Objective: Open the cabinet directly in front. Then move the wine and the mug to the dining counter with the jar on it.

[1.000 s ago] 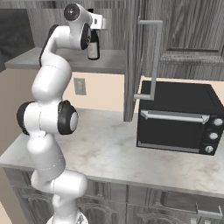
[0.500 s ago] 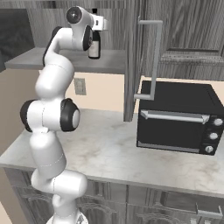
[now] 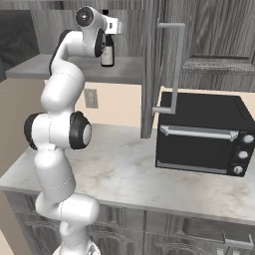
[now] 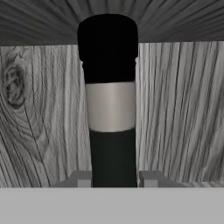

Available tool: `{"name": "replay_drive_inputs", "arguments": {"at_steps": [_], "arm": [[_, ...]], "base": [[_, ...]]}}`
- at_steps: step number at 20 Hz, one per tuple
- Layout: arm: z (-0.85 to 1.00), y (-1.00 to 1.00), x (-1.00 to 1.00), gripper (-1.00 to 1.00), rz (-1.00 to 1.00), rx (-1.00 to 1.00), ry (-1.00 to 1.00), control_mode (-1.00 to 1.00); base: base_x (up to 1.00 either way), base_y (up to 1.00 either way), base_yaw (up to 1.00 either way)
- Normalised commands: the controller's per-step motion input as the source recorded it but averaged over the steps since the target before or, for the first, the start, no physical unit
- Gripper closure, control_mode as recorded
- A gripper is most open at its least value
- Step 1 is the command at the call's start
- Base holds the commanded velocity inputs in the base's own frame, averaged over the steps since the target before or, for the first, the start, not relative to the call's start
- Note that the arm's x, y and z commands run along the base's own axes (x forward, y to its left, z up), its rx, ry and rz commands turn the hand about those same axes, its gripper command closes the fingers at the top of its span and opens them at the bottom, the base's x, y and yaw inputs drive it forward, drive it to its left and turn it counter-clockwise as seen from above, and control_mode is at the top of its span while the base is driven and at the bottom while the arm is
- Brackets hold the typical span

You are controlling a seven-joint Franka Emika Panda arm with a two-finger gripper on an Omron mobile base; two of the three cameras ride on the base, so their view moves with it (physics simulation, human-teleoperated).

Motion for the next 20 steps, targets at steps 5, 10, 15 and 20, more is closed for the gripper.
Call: {"name": "replay_drive_inputs", "arguments": {"at_steps": [5, 10, 15, 20], "arm": [[0.0, 0.0, 0.0, 1.0, 0.0, 0.0, 0.0, -1.0], [0.03, 0.0, -0.26, 1.0, 0.0, 0.01, -0.23, -1.0], [0.0, 0.0, -0.02, 1.0, 0.0, 0.0, -0.03, -1.0], [0.08, 0.0, -0.59, 1.0, 0.0, 0.0, -0.16, -1.0]], "base": [[0.0, 0.0, 0.0], [0.0, 0.0, 0.0], [0.0, 0.0, 0.0], [0.0, 0.0, 0.0]]}}
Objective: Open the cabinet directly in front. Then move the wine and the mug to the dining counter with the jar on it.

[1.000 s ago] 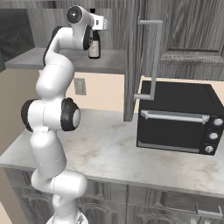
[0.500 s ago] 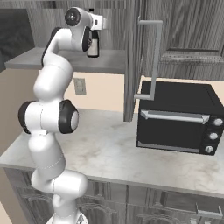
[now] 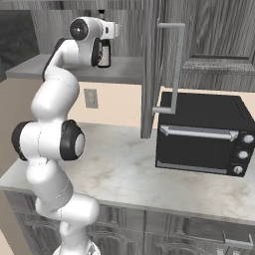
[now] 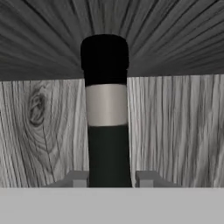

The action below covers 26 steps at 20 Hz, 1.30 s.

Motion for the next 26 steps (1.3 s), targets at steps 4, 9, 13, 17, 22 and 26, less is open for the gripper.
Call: {"name": "replay_drive_inputs", "arguments": {"at_steps": [4, 9, 13, 17, 22, 26], "arm": [[0.13, -0.02, -0.96, 1.0, 0.0, 0.02, -0.3, -1.0], [0.0, 0.0, -0.14, 1.0, 0.0, 0.0, -0.01, -1.0], [0.54, -0.01, -0.95, 1.0, 0.0, 0.06, -0.19, -1.0], [0.48, -0.21, -1.0, 1.0, 0.0, 0.08, -0.07, -1.0], [-0.08, -0.27, -1.0, 1.0, 0.0, 0.11, 0.04, -1.0], [-0.36, -0.14, -1.0, 1.0, 0.0, 0.11, 0.09, -1.0]], "base": [[0.0, 0.0, 0.0], [0.0, 0.0, 0.0], [0.0, 0.0, 0.0], [0.0, 0.0, 0.0], [0.0, 0.0, 0.0], [0.0, 0.0, 0.0]]}}
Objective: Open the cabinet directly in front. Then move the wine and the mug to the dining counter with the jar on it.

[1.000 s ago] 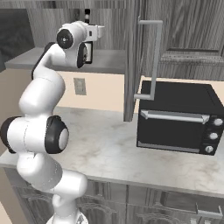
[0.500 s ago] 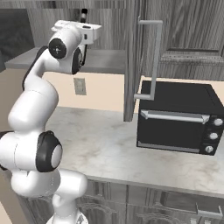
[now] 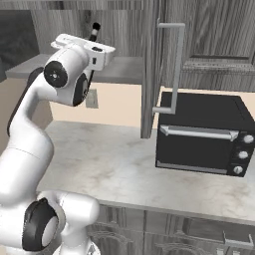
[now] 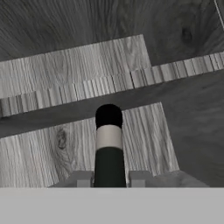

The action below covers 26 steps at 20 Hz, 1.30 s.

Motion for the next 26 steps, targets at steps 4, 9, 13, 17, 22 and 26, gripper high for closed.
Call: {"name": "replay_drive_inputs", "arguments": {"at_steps": [4, 9, 13, 17, 22, 26], "arm": [[-0.54, -0.03, -1.0, 1.0, 0.09, 0.2, 0.01, -1.0], [-0.35, 0.0, -1.0, 1.0, 0.21, 0.2, -0.2, -1.0], [-0.01, -0.01, -0.51, 1.0, 0.18, 0.01, -0.15, -1.0], [0.06, 0.0, -0.18, 1.0, 0.06, 0.0, 0.05, -1.0], [0.0, 0.0, -0.53, 1.0, 0.1, 0.0, -0.09, -1.0], [0.0, 0.03, -0.41, 1.0, 0.03, 0.0, -0.47, -1.0]], "base": [[0.0, 0.0, 0.0], [0.0, 0.0, 0.0], [0.0, 0.0, 0.0], [0.0, 0.0, 0.0], [0.0, 0.0, 0.0], [0.0, 0.0, 0.0]]}}
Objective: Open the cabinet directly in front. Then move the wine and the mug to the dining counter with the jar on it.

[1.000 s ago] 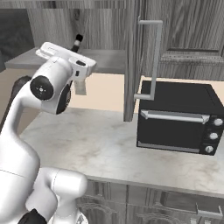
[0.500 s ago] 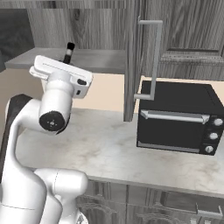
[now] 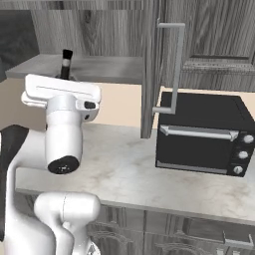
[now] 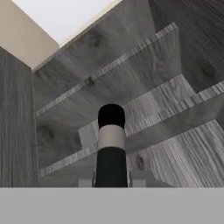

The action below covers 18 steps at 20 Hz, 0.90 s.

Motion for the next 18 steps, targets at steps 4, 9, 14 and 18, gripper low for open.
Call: {"name": "replay_drive_inputs", "arguments": {"at_steps": [4, 9, 14, 18], "arm": [[-0.08, 0.26, -0.38, 1.0, 0.03, 0.0, -0.51, -1.0], [-0.01, 0.03, -0.43, 1.0, 0.01, 0.16, -0.45, -1.0], [0.0, 0.0, -0.05, 1.0, 0.0, 0.02, -0.07, -1.0], [0.0, 0.0, 0.0, 1.0, 0.0, 0.0, 0.0, -1.0]], "base": [[0.0, 0.0, 0.0], [0.0, 0.0, 0.0], [0.0, 0.0, 0.0], [0.0, 0.0, 0.0]]}}
